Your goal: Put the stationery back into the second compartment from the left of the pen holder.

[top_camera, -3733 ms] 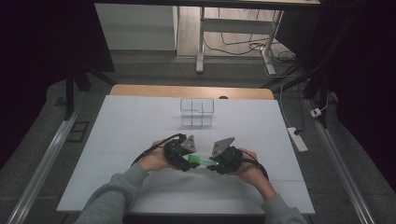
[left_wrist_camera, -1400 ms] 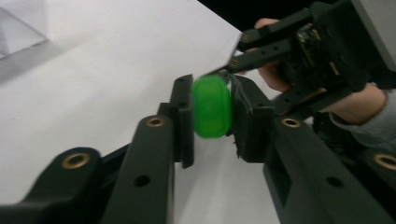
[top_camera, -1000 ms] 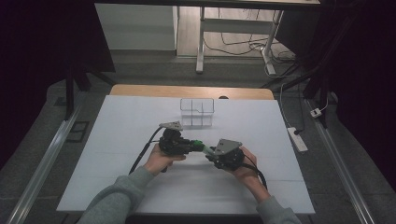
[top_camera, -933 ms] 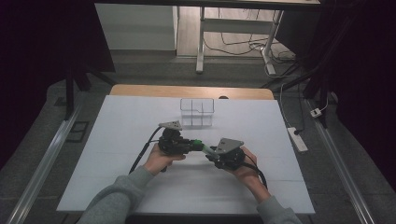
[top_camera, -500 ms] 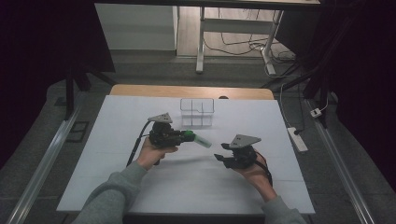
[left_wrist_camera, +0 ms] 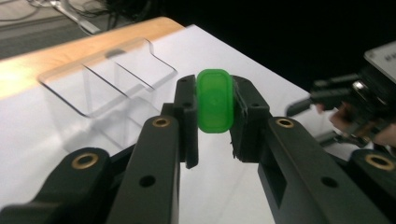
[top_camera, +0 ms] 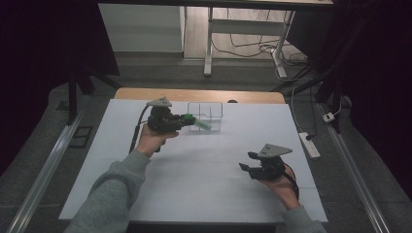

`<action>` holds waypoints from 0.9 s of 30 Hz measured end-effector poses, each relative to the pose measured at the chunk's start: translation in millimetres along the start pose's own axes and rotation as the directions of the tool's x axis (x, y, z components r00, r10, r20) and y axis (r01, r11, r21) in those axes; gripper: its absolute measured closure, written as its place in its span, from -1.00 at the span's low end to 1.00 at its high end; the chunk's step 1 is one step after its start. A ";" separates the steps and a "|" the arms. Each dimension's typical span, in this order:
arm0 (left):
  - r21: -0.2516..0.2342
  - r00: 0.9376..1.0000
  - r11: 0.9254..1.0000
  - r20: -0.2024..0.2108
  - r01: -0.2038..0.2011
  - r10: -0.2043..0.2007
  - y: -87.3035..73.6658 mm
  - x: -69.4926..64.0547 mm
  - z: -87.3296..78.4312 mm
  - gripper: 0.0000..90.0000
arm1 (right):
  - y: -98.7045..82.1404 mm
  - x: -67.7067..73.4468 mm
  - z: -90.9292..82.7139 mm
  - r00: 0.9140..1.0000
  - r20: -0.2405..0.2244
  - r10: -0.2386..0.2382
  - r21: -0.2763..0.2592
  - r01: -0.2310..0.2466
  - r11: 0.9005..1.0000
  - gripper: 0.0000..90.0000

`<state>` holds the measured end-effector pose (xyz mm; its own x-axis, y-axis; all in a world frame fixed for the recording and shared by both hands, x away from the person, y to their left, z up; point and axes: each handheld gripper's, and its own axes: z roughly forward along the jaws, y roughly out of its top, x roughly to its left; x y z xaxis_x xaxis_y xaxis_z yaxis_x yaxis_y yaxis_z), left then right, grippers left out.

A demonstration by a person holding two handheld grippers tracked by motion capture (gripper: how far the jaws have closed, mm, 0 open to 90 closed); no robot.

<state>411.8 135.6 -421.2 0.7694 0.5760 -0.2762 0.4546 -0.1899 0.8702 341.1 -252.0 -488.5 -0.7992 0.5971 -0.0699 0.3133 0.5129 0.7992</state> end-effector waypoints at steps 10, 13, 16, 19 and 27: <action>0.024 0.997 0.999 -0.075 0.022 -0.020 23.6 24.8 -1.2 0.65 | -9.2 -6.7 -11.3 0.999 0.028 0.017 0.004 -0.017 1.000 -0.08; 0.032 0.996 0.999 -0.089 0.022 -0.019 30.9 28.1 3.2 0.65 | -11.6 -7.4 -14.1 0.999 0.035 0.019 0.010 -0.019 1.000 -0.08; 0.041 0.995 0.999 -0.100 0.015 -0.011 38.0 29.4 8.5 0.65 | -14.6 -8.8 -16.5 0.999 0.039 0.025 0.010 -0.026 1.000 -0.08; 0.065 0.993 0.998 -0.119 0.005 0.003 44.1 31.1 14.0 0.65 | -17.6 -10.2 -18.4 0.999 0.042 0.033 0.010 -0.033 0.999 -0.08; 0.091 0.991 0.996 -0.133 0.000 0.012 53.6 33.0 26.1 0.64 | -21.4 -12.1 -21.4 0.998 0.048 0.040 0.011 -0.040 0.999 -0.09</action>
<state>473.3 123.6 -394.4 0.7086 0.6740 -0.2088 0.4933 -0.2616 0.8296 333.1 -283.4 -492.0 -0.7605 0.6459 -0.0664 0.3513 0.4954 0.7945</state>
